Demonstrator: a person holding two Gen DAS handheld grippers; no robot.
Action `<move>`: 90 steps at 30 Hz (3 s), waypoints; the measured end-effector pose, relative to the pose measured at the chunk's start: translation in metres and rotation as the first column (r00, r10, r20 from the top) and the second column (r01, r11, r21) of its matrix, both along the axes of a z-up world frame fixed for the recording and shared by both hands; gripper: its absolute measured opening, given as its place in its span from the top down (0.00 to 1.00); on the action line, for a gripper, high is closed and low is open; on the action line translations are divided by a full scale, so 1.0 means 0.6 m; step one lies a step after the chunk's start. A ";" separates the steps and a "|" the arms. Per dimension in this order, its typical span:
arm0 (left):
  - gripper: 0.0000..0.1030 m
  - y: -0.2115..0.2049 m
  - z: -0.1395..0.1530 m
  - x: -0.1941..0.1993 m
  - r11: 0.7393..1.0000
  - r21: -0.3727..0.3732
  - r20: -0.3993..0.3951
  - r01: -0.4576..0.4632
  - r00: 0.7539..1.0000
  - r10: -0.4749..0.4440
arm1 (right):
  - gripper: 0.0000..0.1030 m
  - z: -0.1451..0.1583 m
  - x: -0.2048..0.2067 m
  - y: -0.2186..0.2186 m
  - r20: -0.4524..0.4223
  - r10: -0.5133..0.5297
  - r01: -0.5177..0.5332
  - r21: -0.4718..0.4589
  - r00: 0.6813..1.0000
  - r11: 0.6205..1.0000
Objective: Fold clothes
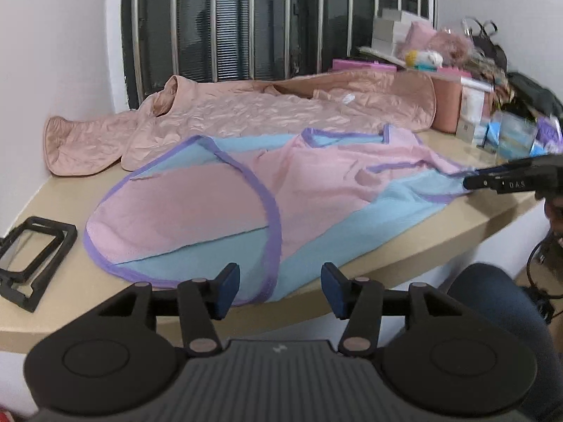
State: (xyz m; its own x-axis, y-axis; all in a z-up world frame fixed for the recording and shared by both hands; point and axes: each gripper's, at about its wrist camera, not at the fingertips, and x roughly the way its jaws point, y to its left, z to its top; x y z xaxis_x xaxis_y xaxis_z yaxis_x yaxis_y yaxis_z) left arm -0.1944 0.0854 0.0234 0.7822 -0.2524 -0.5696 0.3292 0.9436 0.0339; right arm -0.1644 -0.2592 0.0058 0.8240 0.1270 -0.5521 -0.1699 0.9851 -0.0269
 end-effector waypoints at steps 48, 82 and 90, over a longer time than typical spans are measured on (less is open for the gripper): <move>0.55 0.099 0.079 0.217 0.998 0.022 0.043 -0.061 0.997 0.060 | 0.61 0.114 0.143 0.089 0.095 0.110 -0.105 -0.060 0.989 0.993; 0.62 0.179 0.011 0.164 0.996 0.000 -0.078 -0.094 0.993 0.094 | 0.73 0.020 0.022 -0.053 -0.049 -0.112 0.120 0.215 0.992 0.969; 0.91 0.176 0.002 0.161 0.998 0.020 -0.079 -0.051 0.995 0.053 | 0.98 0.012 0.053 -0.072 -0.089 -0.098 0.118 0.273 0.991 0.955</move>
